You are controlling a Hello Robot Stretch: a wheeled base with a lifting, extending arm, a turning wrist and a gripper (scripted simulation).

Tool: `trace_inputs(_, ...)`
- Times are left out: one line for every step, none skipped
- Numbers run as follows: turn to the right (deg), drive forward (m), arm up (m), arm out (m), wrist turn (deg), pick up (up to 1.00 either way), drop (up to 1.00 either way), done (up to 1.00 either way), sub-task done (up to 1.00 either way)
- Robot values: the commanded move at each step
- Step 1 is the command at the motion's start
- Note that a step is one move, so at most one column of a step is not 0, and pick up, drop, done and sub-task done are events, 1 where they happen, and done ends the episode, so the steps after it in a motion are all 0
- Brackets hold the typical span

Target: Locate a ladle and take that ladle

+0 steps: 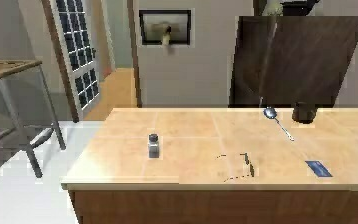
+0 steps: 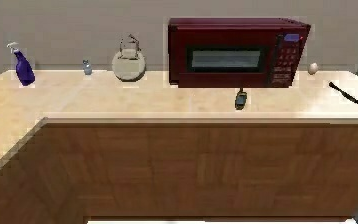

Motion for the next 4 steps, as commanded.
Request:
trace_inputs(-45.0, 0.00, 0.00, 0.00, 0.0, 0.00, 0.00, 0.00, 0.00)
trace_inputs(-15.0, 0.00, 0.00, 0.00, 0.0, 0.00, 0.00, 0.00, 0.00)
trace_inputs(6.0, 0.00, 0.00, 0.00, 0.0, 0.00, 0.00, 0.00, 0.00)
trace_inputs(0.0, 0.60, 0.00, 0.00, 0.0, 0.00, 0.00, 0.00, 0.00)
